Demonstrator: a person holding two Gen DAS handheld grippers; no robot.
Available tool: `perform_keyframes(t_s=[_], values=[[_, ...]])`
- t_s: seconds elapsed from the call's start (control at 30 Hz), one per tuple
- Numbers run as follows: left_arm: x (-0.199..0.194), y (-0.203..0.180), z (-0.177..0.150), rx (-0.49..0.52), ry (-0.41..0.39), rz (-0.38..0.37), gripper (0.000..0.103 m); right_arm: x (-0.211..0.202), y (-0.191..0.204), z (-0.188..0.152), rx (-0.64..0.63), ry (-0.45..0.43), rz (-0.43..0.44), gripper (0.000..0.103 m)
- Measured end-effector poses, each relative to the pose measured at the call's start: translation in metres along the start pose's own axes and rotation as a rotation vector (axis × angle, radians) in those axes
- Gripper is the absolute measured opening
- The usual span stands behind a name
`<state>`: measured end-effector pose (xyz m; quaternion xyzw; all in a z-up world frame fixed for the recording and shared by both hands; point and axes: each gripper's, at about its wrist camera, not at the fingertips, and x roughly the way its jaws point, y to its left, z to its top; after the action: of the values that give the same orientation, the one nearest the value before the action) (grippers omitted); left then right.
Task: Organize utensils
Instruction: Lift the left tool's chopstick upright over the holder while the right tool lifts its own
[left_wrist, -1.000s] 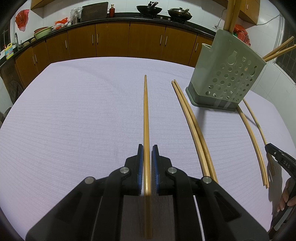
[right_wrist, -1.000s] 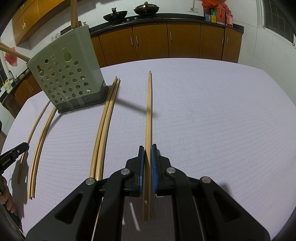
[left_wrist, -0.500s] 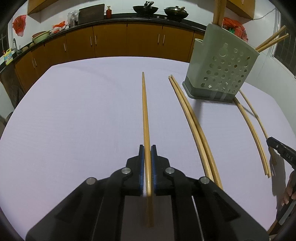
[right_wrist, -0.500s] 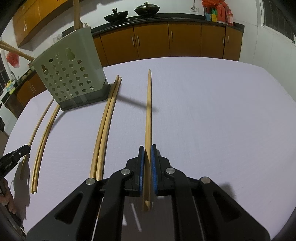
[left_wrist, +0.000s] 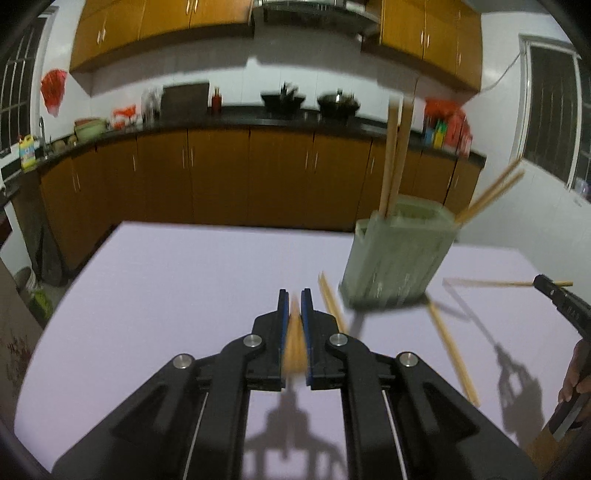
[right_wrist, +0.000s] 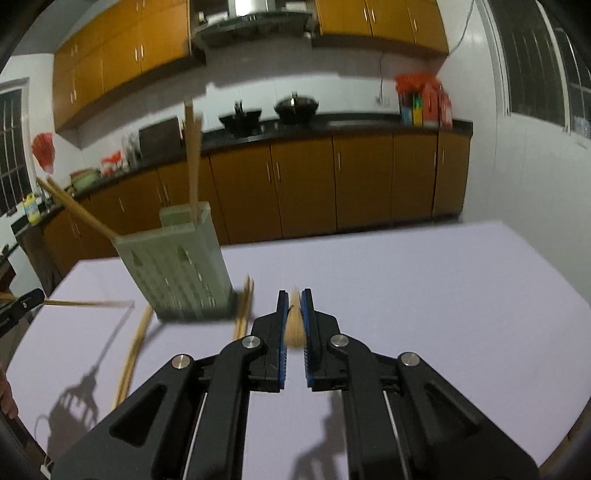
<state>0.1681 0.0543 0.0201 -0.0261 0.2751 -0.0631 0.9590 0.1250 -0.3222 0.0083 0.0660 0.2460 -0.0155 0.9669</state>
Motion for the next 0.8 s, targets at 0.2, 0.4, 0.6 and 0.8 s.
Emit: perform_keyframes(t_s=[0.2,0.4,0.6,0.8], values=[[-0.018,-0.003,0.027,0.004,-0.071,-0.035,0.008,-0.014,0.004,0.025,0.01,-0.077,0.026,0.008],[-0.044,-0.015,0.047,0.044,-0.127,-0.107,0.008,-0.037,0.008,0.056,0.027,-0.148,0.097,0.008],[-0.069,-0.044,0.074,0.072,-0.219,-0.193,0.008,-0.073,0.021,0.09,0.045,-0.255,0.23,0.008],[-0.078,-0.073,0.112,0.056,-0.383,-0.202,0.008,-0.084,0.047,0.119,0.036,-0.413,0.269,0.008]])
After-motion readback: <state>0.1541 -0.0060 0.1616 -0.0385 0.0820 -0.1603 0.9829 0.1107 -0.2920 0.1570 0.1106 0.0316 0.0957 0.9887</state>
